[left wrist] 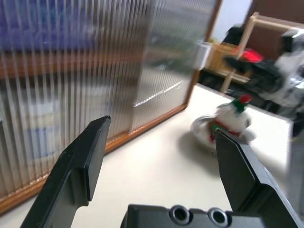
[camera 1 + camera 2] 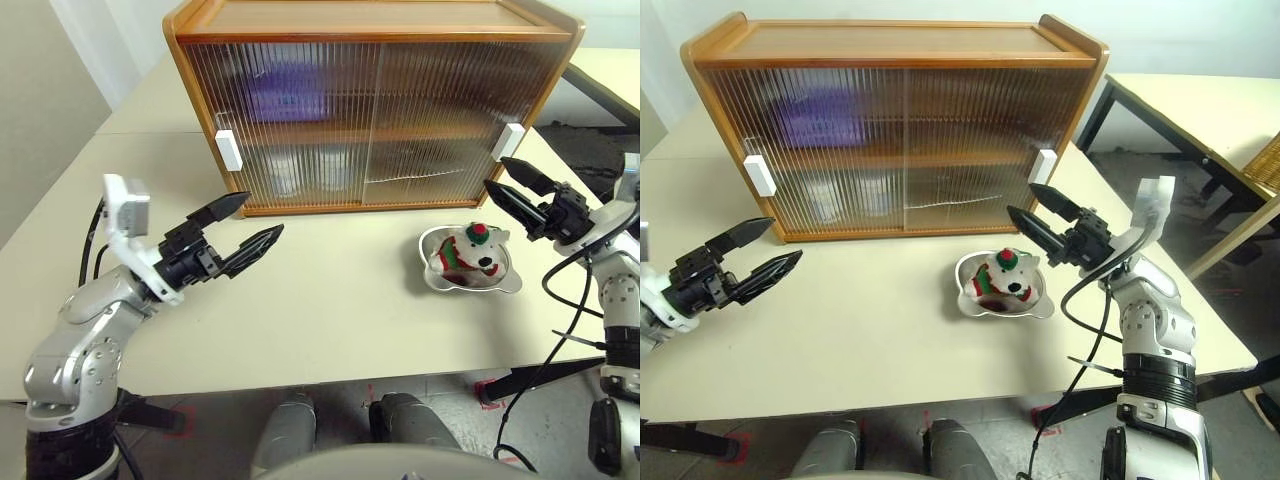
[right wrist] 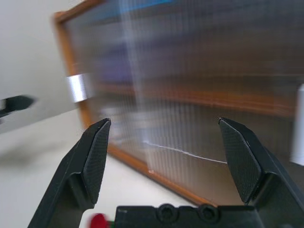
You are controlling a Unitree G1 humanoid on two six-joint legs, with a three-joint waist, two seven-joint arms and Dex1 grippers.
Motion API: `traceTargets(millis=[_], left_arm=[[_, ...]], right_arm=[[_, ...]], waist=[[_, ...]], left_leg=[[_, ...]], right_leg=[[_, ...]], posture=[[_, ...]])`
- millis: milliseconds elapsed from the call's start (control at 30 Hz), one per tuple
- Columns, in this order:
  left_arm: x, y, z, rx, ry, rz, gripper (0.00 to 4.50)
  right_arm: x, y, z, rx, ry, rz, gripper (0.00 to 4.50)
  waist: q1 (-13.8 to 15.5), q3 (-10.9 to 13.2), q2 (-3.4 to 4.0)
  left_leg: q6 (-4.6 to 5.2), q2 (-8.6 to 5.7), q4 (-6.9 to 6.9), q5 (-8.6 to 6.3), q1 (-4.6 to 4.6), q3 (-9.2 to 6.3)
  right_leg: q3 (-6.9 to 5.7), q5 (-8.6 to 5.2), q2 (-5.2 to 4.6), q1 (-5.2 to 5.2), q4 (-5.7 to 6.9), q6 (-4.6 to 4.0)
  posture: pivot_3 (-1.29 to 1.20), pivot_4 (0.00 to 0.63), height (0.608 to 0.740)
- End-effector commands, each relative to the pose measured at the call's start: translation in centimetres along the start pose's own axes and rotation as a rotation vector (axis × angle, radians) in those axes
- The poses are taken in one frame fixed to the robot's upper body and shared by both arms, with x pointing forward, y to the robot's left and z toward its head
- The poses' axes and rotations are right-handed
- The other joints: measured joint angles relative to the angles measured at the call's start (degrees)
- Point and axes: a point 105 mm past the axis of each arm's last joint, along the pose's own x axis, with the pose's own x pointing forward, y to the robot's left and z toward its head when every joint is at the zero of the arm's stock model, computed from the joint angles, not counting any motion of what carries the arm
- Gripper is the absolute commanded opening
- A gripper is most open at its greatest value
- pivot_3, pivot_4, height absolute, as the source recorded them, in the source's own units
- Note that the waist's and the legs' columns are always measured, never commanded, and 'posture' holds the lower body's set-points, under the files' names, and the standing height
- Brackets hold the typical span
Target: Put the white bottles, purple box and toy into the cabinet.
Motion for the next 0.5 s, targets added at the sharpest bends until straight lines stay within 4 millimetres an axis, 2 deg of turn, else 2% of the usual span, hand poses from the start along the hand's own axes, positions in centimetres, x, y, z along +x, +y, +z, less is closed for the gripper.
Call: traceTargets(millis=[33, 167, 233, 300, 367, 433, 500], left_arm=[[-0.5, -0.3, 0.3, 0.018, 0.061, -0.049, 4.48], [-0.9, -0.4, 0.9, 0.025, 0.058, -0.084, 4.48], [-1.2, -0.1, 0.8, 0.023, 0.055, -0.055, 4.48], [-1.7, 0.0, 0.9, 0.024, 0.047, -0.036, 4.48], [-2.0, -0.1, 0.8, 0.039, 0.053, -0.036, 4.48], [-2.3, -0.3, 0.3, 0.078, 0.09, -0.05, 4.48], [-2.3, -0.5, -0.2, 0.094, 0.122, -0.07, 4.48]], right_arm=[[-0.6, -1.4, -0.3, 0.007, 0.002, -0.116, 4.5], [-1.2, -3.8, -2.1, -0.102, 0.18, -0.333, 4.5], [-1.6, -5.7, -2.5, -0.193, 0.274, -0.502, 4.5], [-1.9, -6.6, -2.5, -0.231, 0.313, -0.591, 4.5], [-1.5, -6.3, -2.2, -0.238, 0.301, -0.543, 4.5], [-0.7, -4.8, -2.0, -0.139, 0.234, -0.367, 4.5], [-1.0, -5.3, -1.8, -0.111, 0.21, -0.392, 4.5]], waist=[[-0.14, -0.03, 0.04], [-0.46, -0.27, 0.42], [-0.61, -0.32, 0.52], [-0.95, -0.36, 0.59], [-1.18, -0.38, 0.61], [-1.32, -0.38, 0.6], [-1.36, -0.39, 0.62]], left_leg=[[-0.06, 0.1, 0.0, -0.03, -0.08, -0.01], [-0.09, 0.21, -0.2, -0.05, -0.22, -0.04], [-0.09, 0.23, -0.27, -0.05, -0.23, -0.05], [-0.07, 0.3, -0.31, -0.06, -0.24, -0.09], [-0.05, 0.45, -0.41, -0.06, -0.24, -0.09], [-0.04, 0.36, -0.5, -0.05, -0.26, -0.06], [-0.05, 0.35, -0.57, -0.05, -0.32, -0.01]], right_leg=[[-0.06, 0.02, 0.09, 0.01, 0.03, -0.08], [-0.16, 0.01, 0.18, -0.26, 0.11, -0.24], [-0.12, 0.01, 0.17, -0.31, 0.11, -0.24], [-0.12, 0.01, 0.16, -0.34, 0.11, -0.21], [-0.09, 0.05, 0.15, -0.39, 0.11, -0.05], [-0.1, -0.07, 0.18, -0.43, 0.11, 0.14], [-0.12, -0.24, 0.26, -0.53, 0.11, 0.16]], posture=[[-0.01, 0.041, 0.74], [-0.01, 0.039, 0.74], [-0.01, 0.035, 0.74], [-0.01, 0.035, 0.74], [-0.01, 0.035, 0.74], [-0.01, 0.036, 0.74], [-0.01, 0.035, 0.74]])
